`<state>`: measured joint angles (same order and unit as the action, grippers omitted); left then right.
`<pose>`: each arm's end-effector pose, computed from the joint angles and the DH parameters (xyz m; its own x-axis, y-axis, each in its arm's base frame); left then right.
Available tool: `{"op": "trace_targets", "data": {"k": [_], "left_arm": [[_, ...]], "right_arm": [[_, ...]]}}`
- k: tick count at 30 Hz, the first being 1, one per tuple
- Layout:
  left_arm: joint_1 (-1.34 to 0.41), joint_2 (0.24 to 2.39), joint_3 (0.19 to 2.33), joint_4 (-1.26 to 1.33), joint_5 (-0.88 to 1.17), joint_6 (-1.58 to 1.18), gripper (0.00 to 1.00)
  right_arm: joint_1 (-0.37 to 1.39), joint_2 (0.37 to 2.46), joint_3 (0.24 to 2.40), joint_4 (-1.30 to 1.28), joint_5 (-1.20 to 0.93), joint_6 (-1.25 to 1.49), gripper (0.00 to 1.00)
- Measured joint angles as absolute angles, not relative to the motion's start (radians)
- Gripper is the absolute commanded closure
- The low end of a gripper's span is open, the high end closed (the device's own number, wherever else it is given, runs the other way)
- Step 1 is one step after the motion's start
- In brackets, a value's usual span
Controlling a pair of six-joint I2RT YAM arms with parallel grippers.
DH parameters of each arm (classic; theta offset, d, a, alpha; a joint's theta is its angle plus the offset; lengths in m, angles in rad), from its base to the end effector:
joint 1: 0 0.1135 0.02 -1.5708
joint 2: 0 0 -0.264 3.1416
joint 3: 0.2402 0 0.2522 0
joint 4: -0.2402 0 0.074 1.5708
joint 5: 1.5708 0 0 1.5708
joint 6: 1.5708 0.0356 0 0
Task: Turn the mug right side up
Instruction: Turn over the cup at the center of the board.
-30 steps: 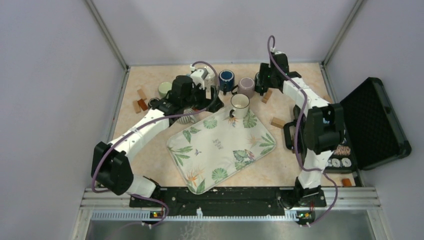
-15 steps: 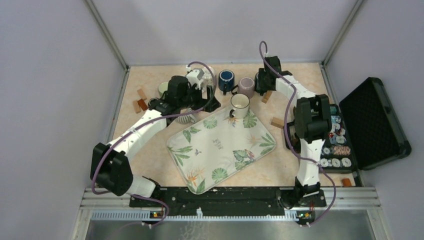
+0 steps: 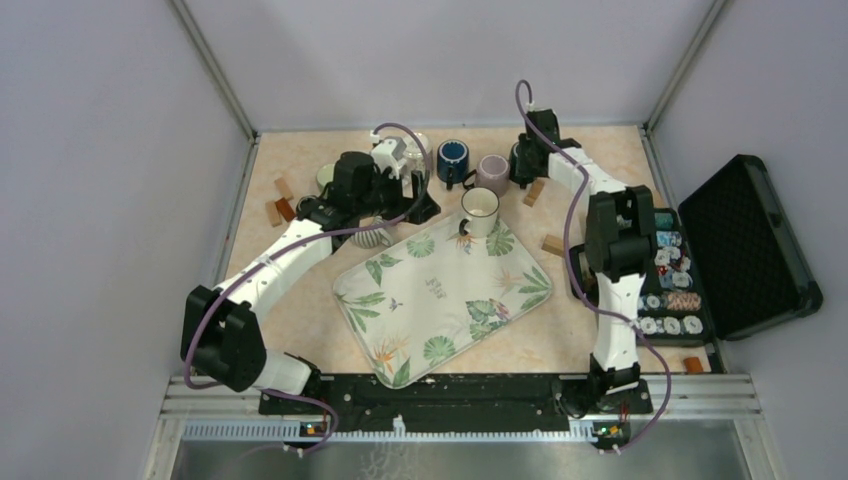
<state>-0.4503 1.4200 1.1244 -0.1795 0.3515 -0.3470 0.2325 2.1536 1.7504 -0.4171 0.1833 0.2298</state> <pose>0.2897 -0.1537 0.3114 -0.6200 -0.0549 -0.7827 0.5035 0.7373 -0.4505 0.4768 0.1062 0.2133 -0.7170 0.0604 -0.6944 0.0593 0.9979 0.0255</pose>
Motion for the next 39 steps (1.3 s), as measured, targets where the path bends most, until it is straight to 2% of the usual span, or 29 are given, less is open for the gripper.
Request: {"op": "trace_targets", "data": {"k": [30, 39], "left_arm": [[-0.432, 1.420, 1.118, -0.172, 0.374, -0.365, 0.02], [-0.426, 1.420, 1.117, -0.165, 0.396, -0.365, 0.02]], "right_arm": [[0.233, 2.196, 1.764, -0.419, 0.227, 0.223, 0.77], [0.233, 2.196, 1.764, -0.401, 0.223, 0.220, 0.73]]}}
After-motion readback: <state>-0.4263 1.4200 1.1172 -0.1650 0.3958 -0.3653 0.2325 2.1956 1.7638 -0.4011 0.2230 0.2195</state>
